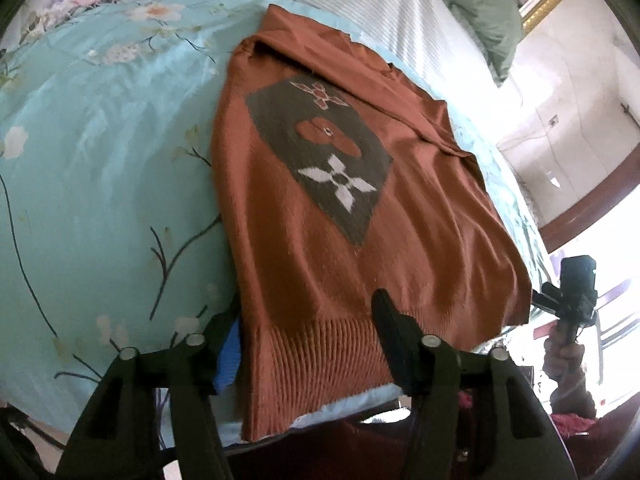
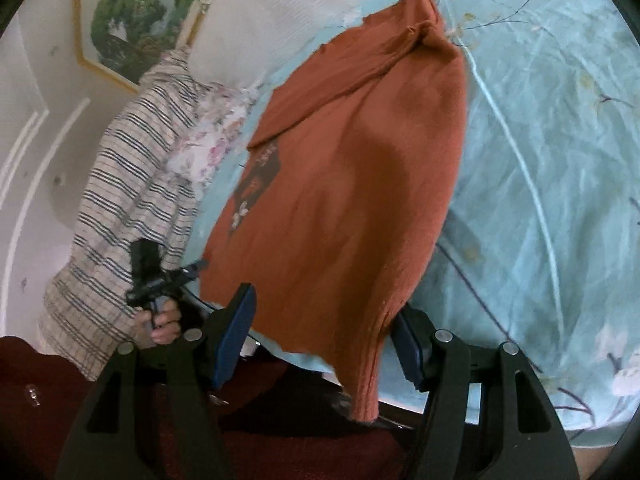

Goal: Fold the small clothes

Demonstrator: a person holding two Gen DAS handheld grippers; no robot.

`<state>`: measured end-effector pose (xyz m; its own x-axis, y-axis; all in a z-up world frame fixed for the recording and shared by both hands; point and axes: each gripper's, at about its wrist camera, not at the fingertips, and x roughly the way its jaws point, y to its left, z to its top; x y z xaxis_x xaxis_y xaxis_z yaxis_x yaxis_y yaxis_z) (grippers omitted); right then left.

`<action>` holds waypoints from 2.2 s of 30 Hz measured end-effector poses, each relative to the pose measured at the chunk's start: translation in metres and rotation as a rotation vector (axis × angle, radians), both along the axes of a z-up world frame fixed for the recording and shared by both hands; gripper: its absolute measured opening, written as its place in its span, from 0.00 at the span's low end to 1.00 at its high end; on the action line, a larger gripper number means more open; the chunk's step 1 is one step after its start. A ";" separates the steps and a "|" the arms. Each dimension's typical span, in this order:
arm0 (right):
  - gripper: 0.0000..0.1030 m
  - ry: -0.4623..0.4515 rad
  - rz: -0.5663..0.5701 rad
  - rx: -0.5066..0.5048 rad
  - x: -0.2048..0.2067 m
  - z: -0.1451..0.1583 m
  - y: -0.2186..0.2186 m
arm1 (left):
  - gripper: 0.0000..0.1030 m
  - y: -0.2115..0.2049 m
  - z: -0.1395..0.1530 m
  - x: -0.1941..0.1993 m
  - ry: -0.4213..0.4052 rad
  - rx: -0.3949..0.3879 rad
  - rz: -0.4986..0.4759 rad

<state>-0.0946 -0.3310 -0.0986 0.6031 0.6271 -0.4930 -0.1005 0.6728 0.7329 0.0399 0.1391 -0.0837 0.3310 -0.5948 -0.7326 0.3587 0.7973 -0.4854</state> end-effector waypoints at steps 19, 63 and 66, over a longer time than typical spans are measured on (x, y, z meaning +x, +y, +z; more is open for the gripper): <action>0.07 -0.072 -0.012 0.011 -0.003 0.000 -0.011 | 0.06 0.015 0.006 -0.009 -0.046 -0.052 0.052; 0.09 0.081 -0.336 -0.211 0.341 0.016 -0.129 | 0.07 -0.118 0.033 0.365 -0.168 0.145 0.357; 0.20 0.081 -0.372 -0.179 0.327 0.021 -0.135 | 0.20 -0.112 0.031 0.355 -0.136 0.105 0.344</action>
